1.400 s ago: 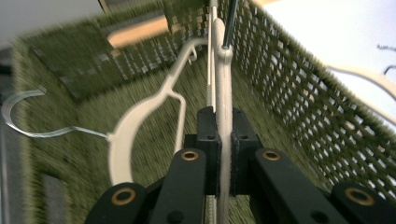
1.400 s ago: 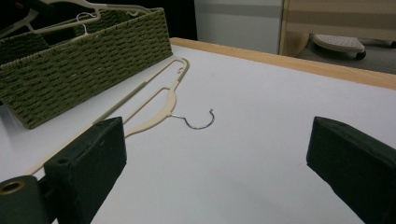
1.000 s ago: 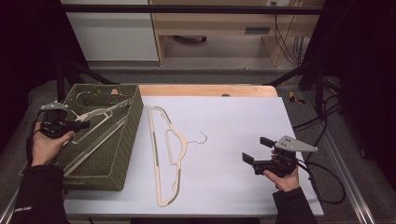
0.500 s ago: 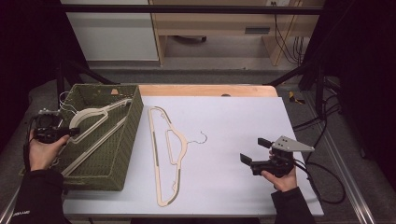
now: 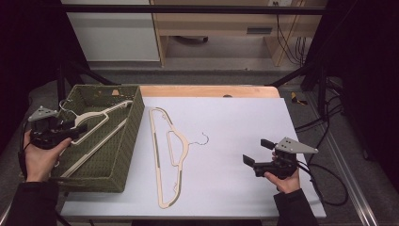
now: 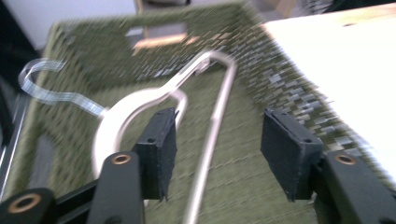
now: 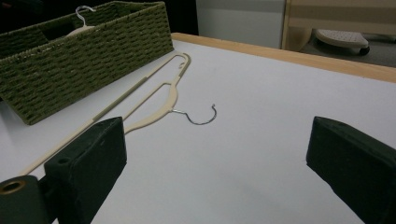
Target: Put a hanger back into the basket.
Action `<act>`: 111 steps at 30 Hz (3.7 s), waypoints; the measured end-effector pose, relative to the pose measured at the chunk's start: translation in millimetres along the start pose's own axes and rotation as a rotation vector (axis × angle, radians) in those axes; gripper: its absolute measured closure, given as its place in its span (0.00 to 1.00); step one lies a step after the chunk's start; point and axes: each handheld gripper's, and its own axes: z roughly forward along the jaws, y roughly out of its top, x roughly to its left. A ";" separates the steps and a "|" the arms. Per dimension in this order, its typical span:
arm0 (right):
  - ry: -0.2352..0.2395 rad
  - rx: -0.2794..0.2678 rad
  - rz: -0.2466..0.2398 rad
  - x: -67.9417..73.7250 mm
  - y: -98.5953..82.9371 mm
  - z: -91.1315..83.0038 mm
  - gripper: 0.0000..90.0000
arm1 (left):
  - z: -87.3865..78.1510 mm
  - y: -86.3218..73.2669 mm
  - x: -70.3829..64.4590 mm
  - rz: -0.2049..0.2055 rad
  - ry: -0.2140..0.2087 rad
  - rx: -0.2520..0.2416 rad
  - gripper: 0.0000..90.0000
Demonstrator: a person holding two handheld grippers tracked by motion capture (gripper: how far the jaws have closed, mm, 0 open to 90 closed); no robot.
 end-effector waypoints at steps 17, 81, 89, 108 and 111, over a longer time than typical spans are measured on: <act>0.005 -0.031 0.004 -0.8 2.3 -7.5 0.07 | 36.2 7.0 -150.4 0.122 -0.234 -0.092 0.22; 0.111 0.100 -0.094 33.2 4.3 78.3 0.28 | 59.8 -93.7 -209.6 0.182 -0.373 0.090 0.55; 0.131 0.181 -0.103 44.3 6.5 133.9 0.39 | 63.8 -92.4 -204.9 0.143 -0.381 0.067 0.30; 0.122 0.350 -0.149 44.4 -7.8 211.2 0.74 | 66.4 -87.5 -199.6 0.129 -0.408 0.079 0.16; 0.103 0.378 -0.149 42.1 -11.1 215.0 0.78 | 66.9 -87.8 -199.3 0.126 -0.407 0.084 0.16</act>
